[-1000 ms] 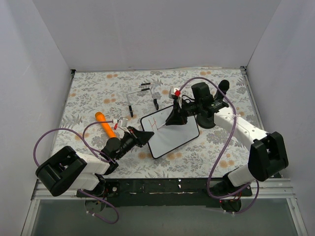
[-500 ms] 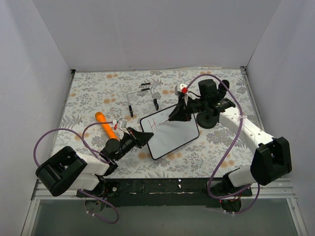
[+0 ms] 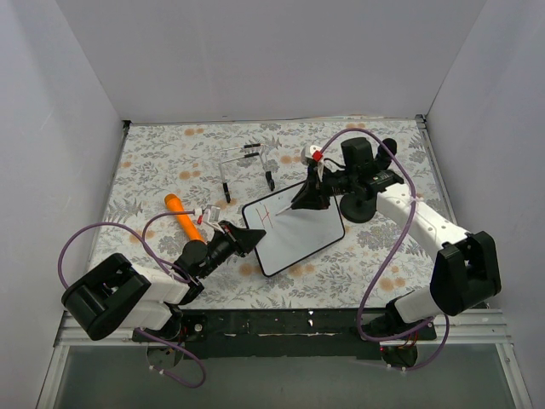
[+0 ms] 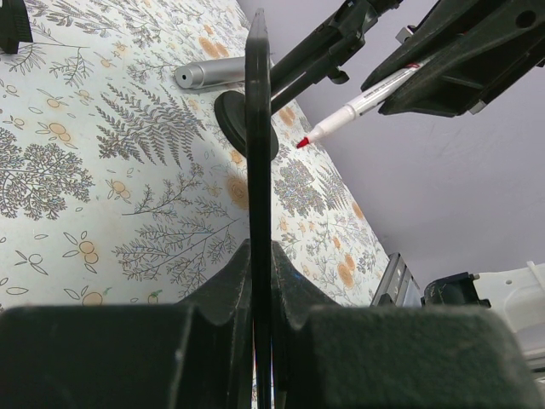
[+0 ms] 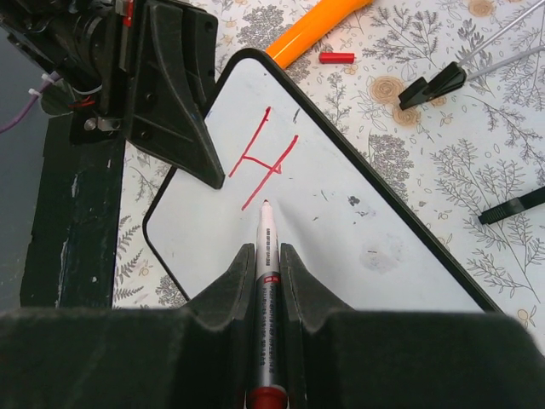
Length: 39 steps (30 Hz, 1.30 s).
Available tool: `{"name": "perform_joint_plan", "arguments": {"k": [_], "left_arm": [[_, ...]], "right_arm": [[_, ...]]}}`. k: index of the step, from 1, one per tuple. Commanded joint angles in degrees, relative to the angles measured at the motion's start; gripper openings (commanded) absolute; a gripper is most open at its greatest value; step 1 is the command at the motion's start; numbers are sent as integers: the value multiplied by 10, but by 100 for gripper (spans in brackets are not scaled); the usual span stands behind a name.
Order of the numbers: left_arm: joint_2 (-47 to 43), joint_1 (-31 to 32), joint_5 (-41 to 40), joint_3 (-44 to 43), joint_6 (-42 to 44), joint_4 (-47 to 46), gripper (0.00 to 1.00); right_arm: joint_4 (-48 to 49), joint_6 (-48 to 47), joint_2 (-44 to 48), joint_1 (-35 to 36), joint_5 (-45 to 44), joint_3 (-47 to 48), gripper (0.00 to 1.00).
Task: Write a sentence on the whiteboard
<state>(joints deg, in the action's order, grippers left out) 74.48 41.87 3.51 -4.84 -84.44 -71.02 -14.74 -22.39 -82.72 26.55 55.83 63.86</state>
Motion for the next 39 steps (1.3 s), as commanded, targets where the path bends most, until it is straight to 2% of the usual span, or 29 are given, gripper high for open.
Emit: {"name": "perform_joint_plan", "arguments": {"k": [1, 16, 27, 39], "left_arm": [[-7, 4, -1, -3, -5, -76, 0], [-3, 4, 4, -4, -6, -84, 0], [5, 4, 6, -5, -8, -90, 0], [6, 4, 4, -4, -6, -91, 0]], "right_arm": [[36, 18, -5, -7, -5, 8, 1], [58, 43, -32, -7, -17, 13, 1], [68, 59, -46, -4, 11, 18, 1], [14, 14, -57, 7, 32, 28, 1]]}}
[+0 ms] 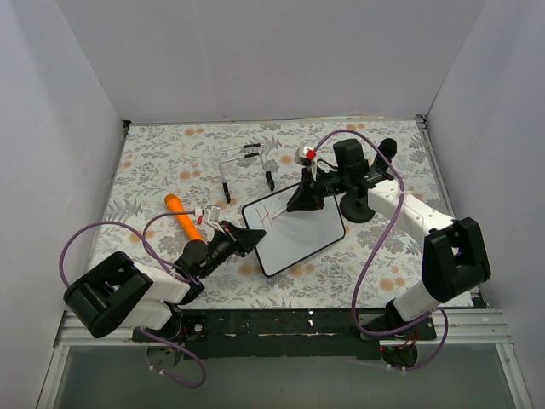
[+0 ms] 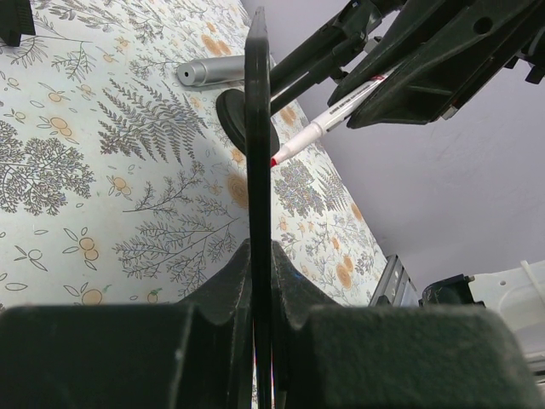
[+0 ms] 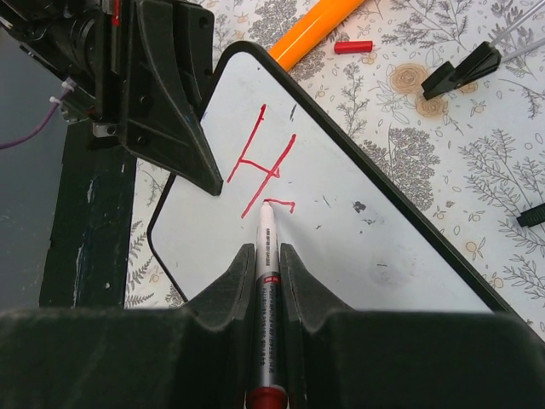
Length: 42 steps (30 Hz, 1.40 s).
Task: Write a sentence on the whiteboard
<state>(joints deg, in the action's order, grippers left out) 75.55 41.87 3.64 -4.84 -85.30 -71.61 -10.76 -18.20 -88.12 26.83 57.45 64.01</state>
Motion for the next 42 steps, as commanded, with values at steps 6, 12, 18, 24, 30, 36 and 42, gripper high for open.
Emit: {"name": "perform_joint_plan", "arguments": {"k": [6, 12, 18, 24, 30, 36, 42], "left_arm": [[-5, 4, 3, -3, 1, -89, 0], [-5, 4, 4, -2, 2, -90, 0], [-4, 4, 5, -1, 1, -92, 0], [-2, 4, 7, -1, 1, -95, 0], [-2, 4, 7, -1, 1, -93, 0], [-1, 4, 6, -1, 3, -95, 0], [1, 4, 5, 0, 2, -99, 0]], "right_arm": [[-56, -51, -2, 4, 1, 20, 1], [-62, -59, 0, 2, -20, 25, 1], [-60, -58, 0, 1, -41, 38, 1], [-51, -46, -5, -6, -48, 58, 1], [-44, -37, -15, -7, -51, 72, 1], [-64, -51, -18, -7, -44, 60, 1], [-96, -83, -7, -7, -39, 38, 1]]}}
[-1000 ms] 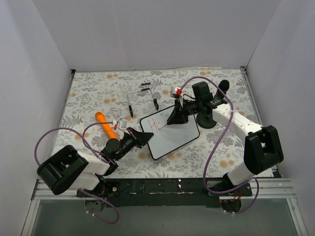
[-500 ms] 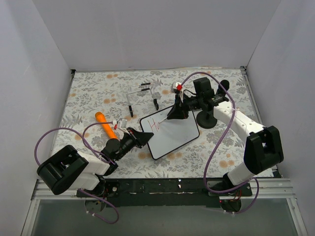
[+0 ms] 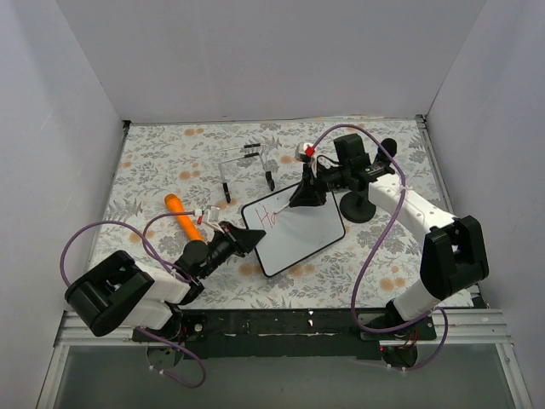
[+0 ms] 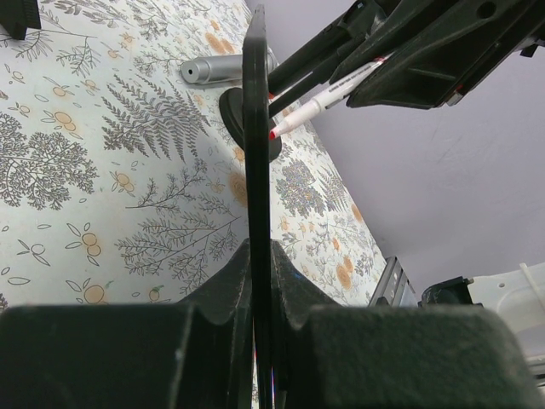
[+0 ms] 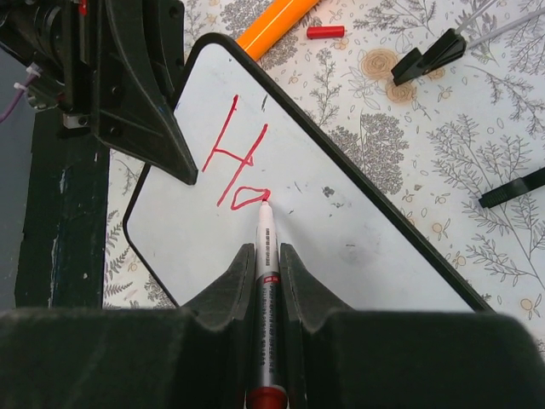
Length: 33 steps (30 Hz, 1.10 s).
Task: Write a sentence on the whiteboard
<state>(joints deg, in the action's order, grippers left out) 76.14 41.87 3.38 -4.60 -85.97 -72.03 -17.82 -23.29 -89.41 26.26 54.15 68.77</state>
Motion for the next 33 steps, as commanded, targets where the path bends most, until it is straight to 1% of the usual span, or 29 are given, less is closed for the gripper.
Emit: {"name": "perform_joint_plan", "arguments": {"k": [1, 9, 13, 16, 19, 21, 24, 33], "left_arm": [[-6, 4, 7, -2, 9, -94, 0], [-8, 4, 6, -1, 10, -92, 0], [-10, 4, 6, 2, 11, -89, 0], [-8, 4, 6, 3, 12, -90, 0], [-9, 4, 5, 4, 12, -91, 0], [-8, 4, 5, 6, 12, -91, 0], [-8, 4, 4, 7, 12, -92, 0], [-13, 4, 4, 4, 12, -87, 0]], "right_arm": [[-30, -34, 7, -2, -8, -15, 1], [-41, -42, 15, -2, -25, -19, 1], [-52, -39, 17, -8, -31, 7, 1], [-71, -40, 23, -15, -15, 43, 1], [-79, -37, 40, -15, 12, 57, 1], [-74, -34, 56, -15, 28, 49, 1], [-50, -35, 72, -17, 27, 17, 1], [12, -29, 76, -49, 41, -38, 1]]}}
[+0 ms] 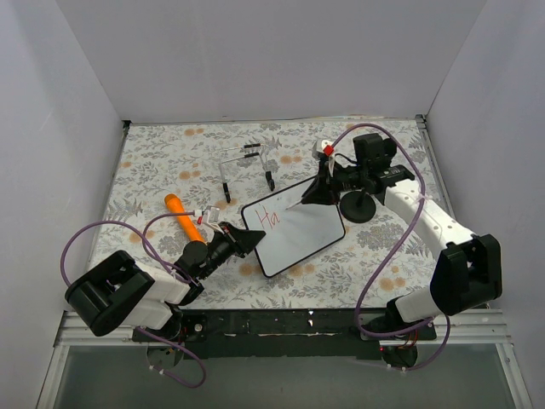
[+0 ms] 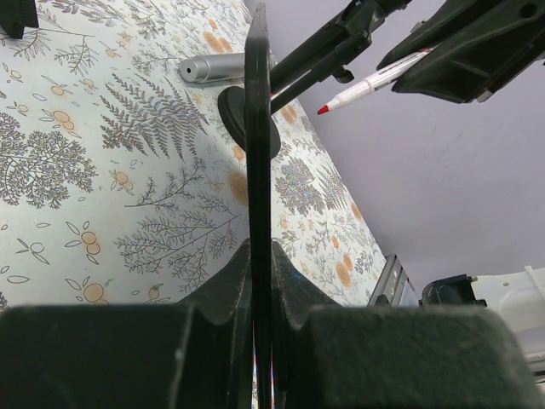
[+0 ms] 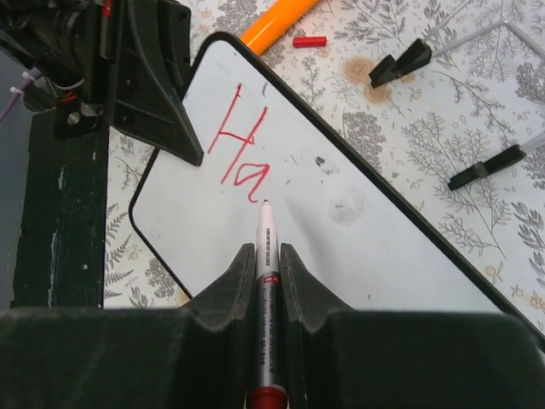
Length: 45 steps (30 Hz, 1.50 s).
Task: Write a sentence on the whiteboard
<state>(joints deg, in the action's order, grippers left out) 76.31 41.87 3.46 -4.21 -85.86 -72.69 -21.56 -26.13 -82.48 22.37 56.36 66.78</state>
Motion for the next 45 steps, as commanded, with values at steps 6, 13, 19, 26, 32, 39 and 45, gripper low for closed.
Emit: {"name": "perform_joint_plan", "arguments": {"k": [6, 13, 19, 26, 32, 39, 45], "left_arm": [[-10, 4, 1, -2, 11, -80, 0], [-6, 4, 5, -7, 12, -76, 0], [-12, 4, 4, -11, 14, -69, 0], [-9, 4, 6, -11, 13, -73, 0], [-5, 4, 7, -10, 12, -76, 0], [-8, 4, 6, -9, 13, -76, 0], [-7, 4, 6, -8, 13, -77, 0]], "right_arm": [[91, 26, -21, -9, 36, -31, 1], [115, 49, -39, -5, 35, -21, 1], [115, 57, -59, 4, 37, -14, 1], [116, 63, -67, 10, 32, -9, 1], [119, 66, -67, 11, 30, -6, 1], [127, 73, -70, 11, 17, -2, 1], [126, 73, -69, 9, 14, -1, 1]]}}
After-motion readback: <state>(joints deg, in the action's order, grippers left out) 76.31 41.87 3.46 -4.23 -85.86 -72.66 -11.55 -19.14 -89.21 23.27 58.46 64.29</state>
